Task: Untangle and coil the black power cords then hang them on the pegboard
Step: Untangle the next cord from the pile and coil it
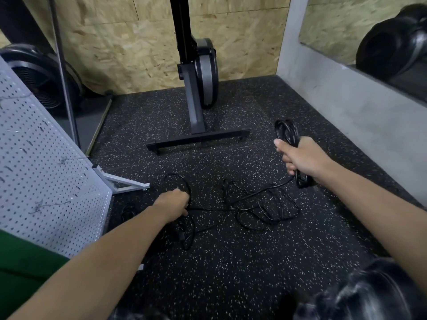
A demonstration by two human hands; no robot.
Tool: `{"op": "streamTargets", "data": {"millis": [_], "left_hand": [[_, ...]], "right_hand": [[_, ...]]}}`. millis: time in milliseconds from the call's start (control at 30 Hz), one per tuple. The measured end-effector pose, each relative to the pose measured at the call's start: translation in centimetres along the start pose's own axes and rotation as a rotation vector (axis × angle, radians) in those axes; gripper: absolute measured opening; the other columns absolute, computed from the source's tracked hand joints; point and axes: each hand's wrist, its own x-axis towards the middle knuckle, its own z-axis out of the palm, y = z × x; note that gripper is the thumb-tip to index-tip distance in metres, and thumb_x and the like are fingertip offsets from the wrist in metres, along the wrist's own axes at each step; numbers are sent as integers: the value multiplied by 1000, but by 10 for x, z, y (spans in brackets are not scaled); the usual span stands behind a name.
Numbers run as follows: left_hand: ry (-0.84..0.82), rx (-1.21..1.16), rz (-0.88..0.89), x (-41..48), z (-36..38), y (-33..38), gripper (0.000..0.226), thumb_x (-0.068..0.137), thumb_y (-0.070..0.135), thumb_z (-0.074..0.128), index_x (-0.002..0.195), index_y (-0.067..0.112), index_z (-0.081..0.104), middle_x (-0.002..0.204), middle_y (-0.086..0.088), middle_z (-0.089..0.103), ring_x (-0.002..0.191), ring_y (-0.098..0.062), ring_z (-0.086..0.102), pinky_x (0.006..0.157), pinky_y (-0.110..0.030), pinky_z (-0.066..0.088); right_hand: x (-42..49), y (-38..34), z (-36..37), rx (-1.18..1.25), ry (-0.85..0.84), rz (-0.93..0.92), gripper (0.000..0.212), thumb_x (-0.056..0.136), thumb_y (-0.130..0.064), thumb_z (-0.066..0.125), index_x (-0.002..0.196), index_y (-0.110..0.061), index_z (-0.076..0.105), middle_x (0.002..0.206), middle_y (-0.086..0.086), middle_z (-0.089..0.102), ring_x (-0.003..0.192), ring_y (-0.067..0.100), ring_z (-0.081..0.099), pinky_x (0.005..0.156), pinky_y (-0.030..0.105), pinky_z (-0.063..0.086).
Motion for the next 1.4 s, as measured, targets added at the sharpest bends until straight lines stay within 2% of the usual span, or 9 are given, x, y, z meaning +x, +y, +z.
{"op": "streamTargets", "data": {"millis": [200,400,600,733,833,933,1100,1267,1400], "left_hand": [[-48,-59,90,3,1,11,21,99,35,70,112,20,64,120,-5,63,102,-23,62,84,-35,50],[-77,-567,286,3,-8,59,65,93,51,74,150,33,48,138,3,63,122,-16,61,107,-40,51],[-43,-866,423,5,-20,112,23,108,35,56,127,27,66,122,6,71,105,-10,69,86,-27,54],[239,-1138,362,-3,-31,128,21,107,35,57,122,21,52,111,6,63,75,4,57,74,-22,49],[371,-1079,454,-12,-48,129,18,112,28,48,123,21,61,110,7,74,78,-5,59,71,-26,47],[441,-903,521,-22,-60,126,27,112,24,47,112,9,70,95,1,77,64,5,59,62,-14,42],[517,-619,571,-26,-70,117,33,109,35,52,107,6,67,76,-2,66,65,-19,61,61,-35,48],[534,-497,635,-42,-84,130,37,114,32,37,82,17,49,80,6,47,72,-5,44,72,-26,34],[540,-583,690,-44,-89,134,31,111,19,46,83,12,57,84,5,49,75,-5,45,72,-19,33]], "right_hand": [[-10,-19,19,431,-85,-13,26,106,-34,60,100,-9,60,58,-3,42,49,12,41,53,30,44],[-15,-45,33,817,-141,-6,26,105,-35,59,93,-13,57,60,-3,39,49,11,38,51,27,43],[-11,-46,41,864,-146,18,26,106,-35,58,92,-13,57,59,-4,38,49,10,37,49,26,42],[-8,-45,34,910,-156,50,28,106,-38,57,91,-14,56,60,-4,35,48,10,35,50,25,41],[-9,-43,33,910,-149,58,29,108,-38,54,91,-14,54,59,-5,35,48,9,35,50,24,41],[-8,-43,30,907,-81,69,29,107,-38,55,90,-14,56,60,-4,41,50,10,42,52,26,47],[-4,-35,27,836,71,136,26,101,-34,67,99,-8,65,68,1,59,60,16,62,69,36,62],[-4,-33,30,826,88,160,29,100,-35,68,101,-7,65,72,3,62,62,17,66,71,38,63],[-7,-33,32,808,83,197,31,100,-38,68,99,-7,66,72,3,62,60,17,66,66,37,64]]}}
